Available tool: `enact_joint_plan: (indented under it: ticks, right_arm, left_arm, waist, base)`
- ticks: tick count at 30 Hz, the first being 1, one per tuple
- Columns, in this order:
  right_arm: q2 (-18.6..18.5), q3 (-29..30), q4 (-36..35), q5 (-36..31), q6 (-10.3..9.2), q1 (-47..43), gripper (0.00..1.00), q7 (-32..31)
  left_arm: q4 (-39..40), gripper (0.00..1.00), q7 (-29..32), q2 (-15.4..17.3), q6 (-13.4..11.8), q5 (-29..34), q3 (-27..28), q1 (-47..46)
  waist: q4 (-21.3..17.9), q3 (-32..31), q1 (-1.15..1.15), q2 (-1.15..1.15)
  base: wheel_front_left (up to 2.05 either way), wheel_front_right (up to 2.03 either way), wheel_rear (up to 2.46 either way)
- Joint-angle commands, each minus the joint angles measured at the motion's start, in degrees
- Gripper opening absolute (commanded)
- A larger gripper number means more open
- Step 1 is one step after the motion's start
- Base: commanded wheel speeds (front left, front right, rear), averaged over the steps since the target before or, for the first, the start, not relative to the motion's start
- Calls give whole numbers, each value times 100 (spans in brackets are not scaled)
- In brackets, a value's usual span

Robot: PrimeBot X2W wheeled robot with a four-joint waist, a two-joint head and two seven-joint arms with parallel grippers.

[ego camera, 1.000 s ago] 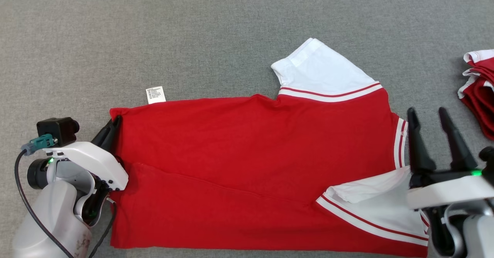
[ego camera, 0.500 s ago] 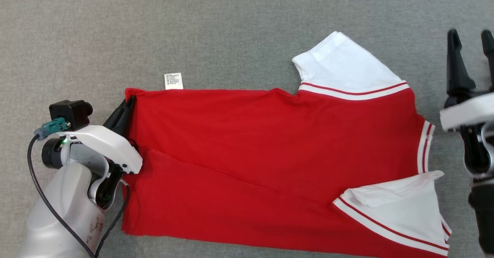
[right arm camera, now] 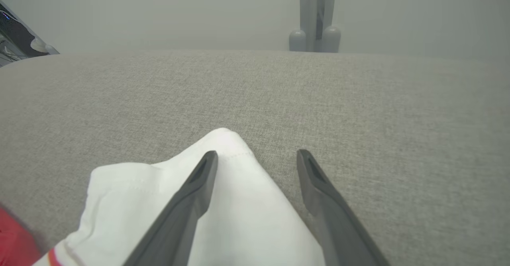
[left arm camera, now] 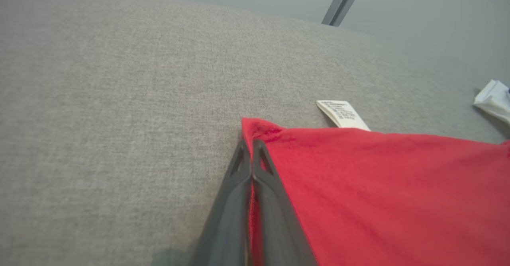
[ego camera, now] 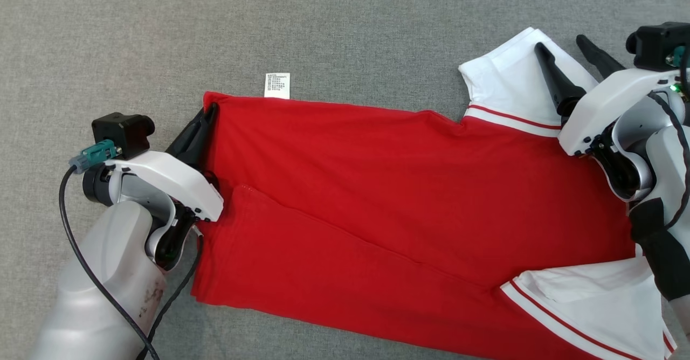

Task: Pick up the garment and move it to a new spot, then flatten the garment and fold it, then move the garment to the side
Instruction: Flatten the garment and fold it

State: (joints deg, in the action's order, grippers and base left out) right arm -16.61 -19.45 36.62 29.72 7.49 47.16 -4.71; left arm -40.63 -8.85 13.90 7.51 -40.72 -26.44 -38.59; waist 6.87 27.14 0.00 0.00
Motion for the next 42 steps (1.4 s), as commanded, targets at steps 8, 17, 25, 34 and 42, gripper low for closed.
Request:
enact_joint_plan:
  ticks: [8,17,25,34,42]
  right_arm:
    - [-254,-639,332,698,2,331,0,-77]
    - [-524,-931,131,1108,2,450,0,370]
    - [-721,-921,-208,1216,1,194,0,909]
    - [-721,-787,-969,1238,2,-498,0,1301]
    - [-634,-372,-2467,1211,2,-2109,0,1392]
  left_arm:
    - [-124,0,-188,118,-9,-181,-168,-173]
    - [-14,0,-434,174,-9,-277,-172,-166]
    - [306,0,-529,283,-54,-197,-155,126]
    - [1189,0,-575,501,-235,-286,-56,765]
    - [2534,0,-488,942,-787,-390,158,1963]
  waist:
    - [-10,15,0,0]
    - [-58,-105,0,0]
    - [-149,-382,0,0]
    - [-272,-618,0,0]
    - [-459,-785,0,0]
  base:
    - [0,0,0]
    - [0,0,0]
    - [0,0,0]
    - [0,0,0]
    - [0,0,0]
